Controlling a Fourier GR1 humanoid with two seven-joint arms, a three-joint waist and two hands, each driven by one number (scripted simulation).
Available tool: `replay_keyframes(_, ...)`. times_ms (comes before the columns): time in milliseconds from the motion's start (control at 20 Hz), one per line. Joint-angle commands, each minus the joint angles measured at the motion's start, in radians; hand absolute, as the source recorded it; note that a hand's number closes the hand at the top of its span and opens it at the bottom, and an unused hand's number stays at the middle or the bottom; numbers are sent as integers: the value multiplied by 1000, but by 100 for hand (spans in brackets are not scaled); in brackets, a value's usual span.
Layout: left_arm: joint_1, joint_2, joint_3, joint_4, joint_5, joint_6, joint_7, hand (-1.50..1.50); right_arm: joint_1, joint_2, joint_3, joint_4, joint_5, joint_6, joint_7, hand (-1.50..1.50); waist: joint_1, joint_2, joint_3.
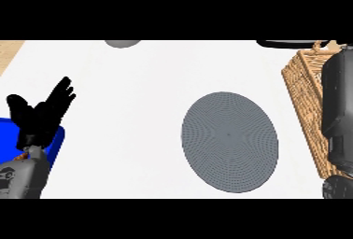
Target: Pick the bell pepper from the placemat and place it in the basket
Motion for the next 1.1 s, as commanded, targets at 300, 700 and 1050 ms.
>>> replay_keyframes(300,29,15,16,-30,15,-13,23,0,51,35,-53,-258,4,-211,100,-150,-8,-12,0)
replay_keyframes(700,22,9,27,2,4,4,1,0,134,237,-65,-694,-11,-204,64,-150,-38,-23,-2)
replay_keyframes(1050,30,16,34,33,16,-22,-15,0,371,242,122,-968,-208,36,82,-150,-37,-30,-3)
